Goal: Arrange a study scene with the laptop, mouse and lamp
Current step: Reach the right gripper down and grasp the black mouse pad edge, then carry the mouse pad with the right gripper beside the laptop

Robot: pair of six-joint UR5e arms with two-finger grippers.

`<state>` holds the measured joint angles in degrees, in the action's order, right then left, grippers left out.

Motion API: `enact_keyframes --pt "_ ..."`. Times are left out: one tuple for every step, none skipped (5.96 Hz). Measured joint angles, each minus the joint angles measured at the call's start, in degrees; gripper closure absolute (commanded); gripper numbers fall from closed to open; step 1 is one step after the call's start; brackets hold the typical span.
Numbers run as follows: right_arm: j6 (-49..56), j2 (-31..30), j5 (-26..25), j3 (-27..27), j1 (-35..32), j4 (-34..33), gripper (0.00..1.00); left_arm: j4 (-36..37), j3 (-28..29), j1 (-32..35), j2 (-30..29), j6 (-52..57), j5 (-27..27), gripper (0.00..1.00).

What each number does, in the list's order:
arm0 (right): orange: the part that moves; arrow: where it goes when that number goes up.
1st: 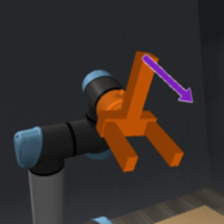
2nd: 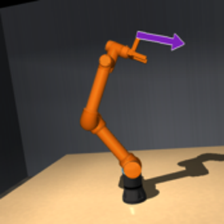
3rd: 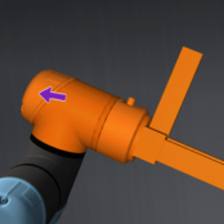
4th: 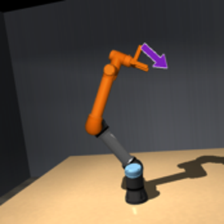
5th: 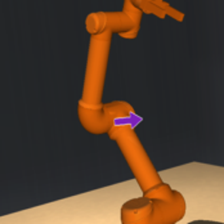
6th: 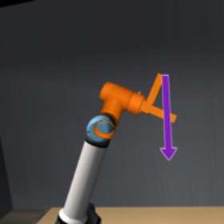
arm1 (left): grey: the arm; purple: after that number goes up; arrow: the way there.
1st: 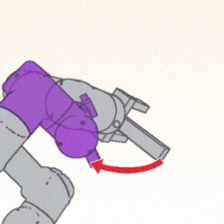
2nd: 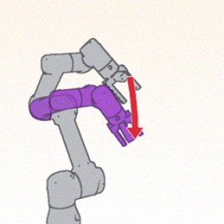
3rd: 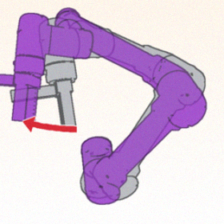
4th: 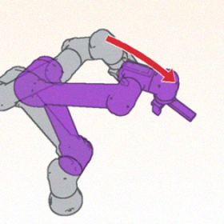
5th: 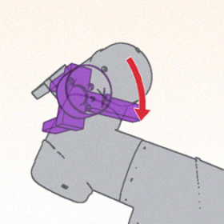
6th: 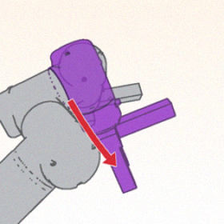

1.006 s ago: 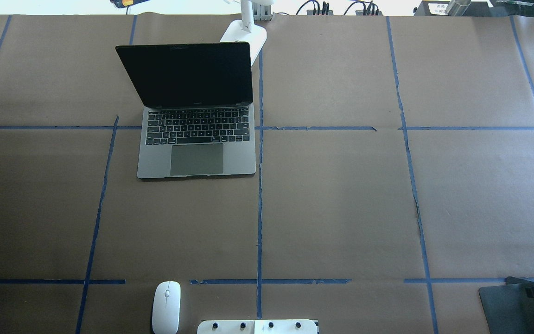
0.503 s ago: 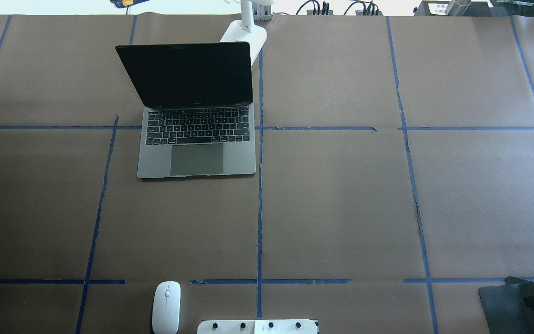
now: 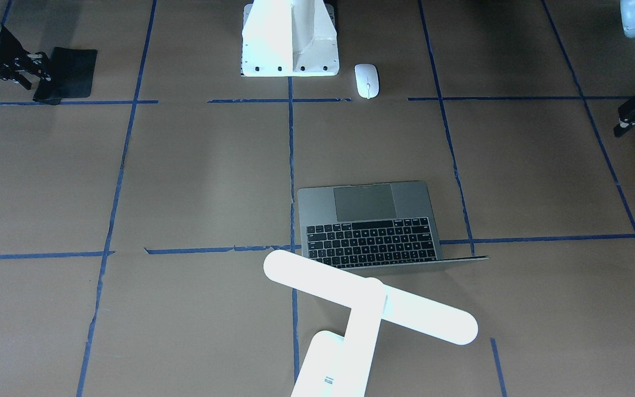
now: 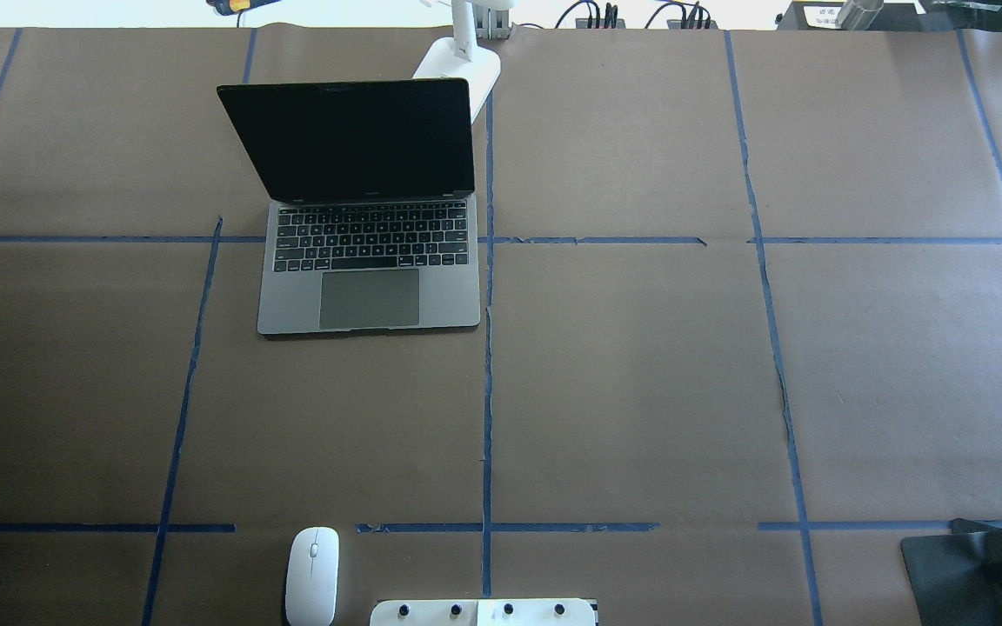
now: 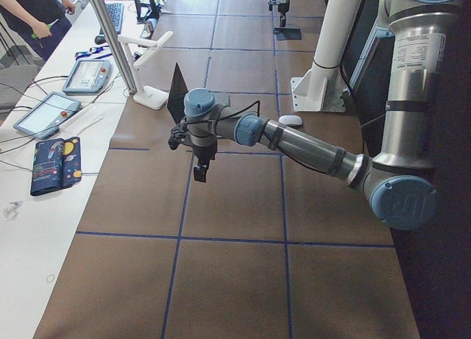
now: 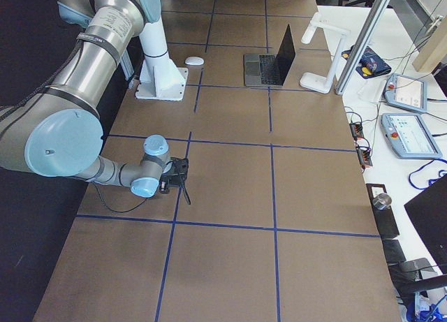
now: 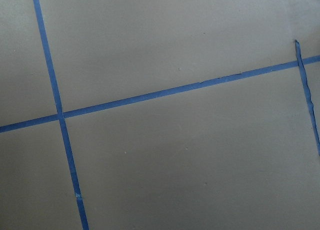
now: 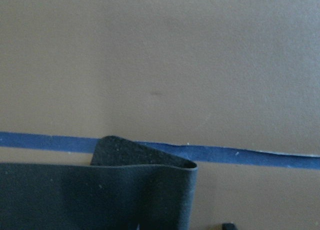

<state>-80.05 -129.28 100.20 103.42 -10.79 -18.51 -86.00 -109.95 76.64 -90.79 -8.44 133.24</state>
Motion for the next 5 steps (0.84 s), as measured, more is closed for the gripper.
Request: enact_keyframes --pt "0.0 0.2 -0.1 0.3 0.0 0.2 1.00 0.0 0.0 0.0 0.0 0.0 0.0 0.00" --pt "0.0 0.2 -0.1 1.1 -0.1 0.3 1.00 0.0 0.0 0.0 0.0 0.0 0.0 0.00" --pt "-0.1 0.0 -0.1 1.9 -0.2 0.4 1.00 0.0 0.0 0.0 0.0 0.0 0.0 0.00" --pt "-0.7 -0.1 -0.1 3.0 -0.2 0.4 1.00 0.0 0.0 0.0 0.0 0.0 0.0 0.00" --pt "-1.8 -0.2 -0.1 4.1 -0.3 0.4 1.00 0.0 0.0 0.0 0.0 0.0 0.0 0.00"
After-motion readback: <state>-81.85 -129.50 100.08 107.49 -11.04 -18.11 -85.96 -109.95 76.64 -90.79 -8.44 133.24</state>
